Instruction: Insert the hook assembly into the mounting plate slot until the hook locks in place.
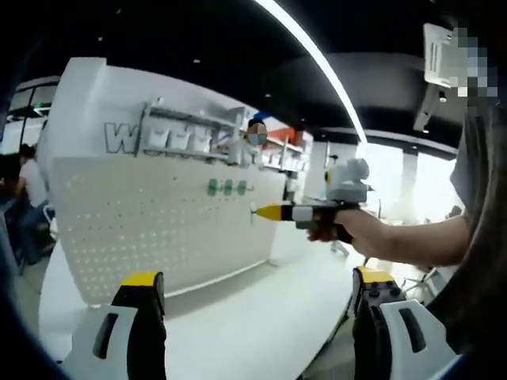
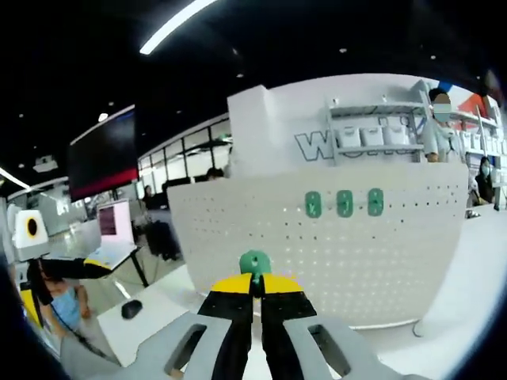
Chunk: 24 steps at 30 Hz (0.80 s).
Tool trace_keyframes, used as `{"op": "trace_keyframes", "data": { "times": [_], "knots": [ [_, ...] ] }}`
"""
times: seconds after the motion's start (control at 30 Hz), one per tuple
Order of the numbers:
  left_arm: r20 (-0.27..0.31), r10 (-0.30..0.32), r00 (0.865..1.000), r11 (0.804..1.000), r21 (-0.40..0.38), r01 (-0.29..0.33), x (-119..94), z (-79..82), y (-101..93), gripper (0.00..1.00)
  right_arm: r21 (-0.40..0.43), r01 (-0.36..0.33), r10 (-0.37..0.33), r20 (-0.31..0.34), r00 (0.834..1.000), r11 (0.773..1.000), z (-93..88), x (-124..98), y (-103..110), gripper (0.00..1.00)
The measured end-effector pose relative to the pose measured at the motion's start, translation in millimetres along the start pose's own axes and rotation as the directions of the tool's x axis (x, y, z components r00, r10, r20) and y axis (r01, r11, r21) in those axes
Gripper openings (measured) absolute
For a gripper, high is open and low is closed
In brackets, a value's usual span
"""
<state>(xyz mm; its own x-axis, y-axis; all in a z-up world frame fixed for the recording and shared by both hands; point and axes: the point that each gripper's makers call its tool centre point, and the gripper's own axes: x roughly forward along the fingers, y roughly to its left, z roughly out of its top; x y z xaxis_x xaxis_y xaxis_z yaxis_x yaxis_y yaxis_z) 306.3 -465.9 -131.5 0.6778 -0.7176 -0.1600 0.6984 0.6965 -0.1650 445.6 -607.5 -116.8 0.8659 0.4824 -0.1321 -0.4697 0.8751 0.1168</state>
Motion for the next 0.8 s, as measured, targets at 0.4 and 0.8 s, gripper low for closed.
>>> {"op": "trace_keyframes", "data": {
  "times": [0.4,0.8],
  "knots": [
    [-0.018,0.004,1.0,1.0,-0.009,-0.004,2,-4.9,6.5,1.0,-0.01,0.163,-0.162,0.081,0.983,0.987,23.5,3,-76,0.0],
    [-0.032,0.011,0.999,1.0,-0.023,-0.012,5,-10.1,14.3,1.0,0.013,0.262,-0.261,0.138,0.955,0.965,35.8,2,-117,0.0]
  ]
}}
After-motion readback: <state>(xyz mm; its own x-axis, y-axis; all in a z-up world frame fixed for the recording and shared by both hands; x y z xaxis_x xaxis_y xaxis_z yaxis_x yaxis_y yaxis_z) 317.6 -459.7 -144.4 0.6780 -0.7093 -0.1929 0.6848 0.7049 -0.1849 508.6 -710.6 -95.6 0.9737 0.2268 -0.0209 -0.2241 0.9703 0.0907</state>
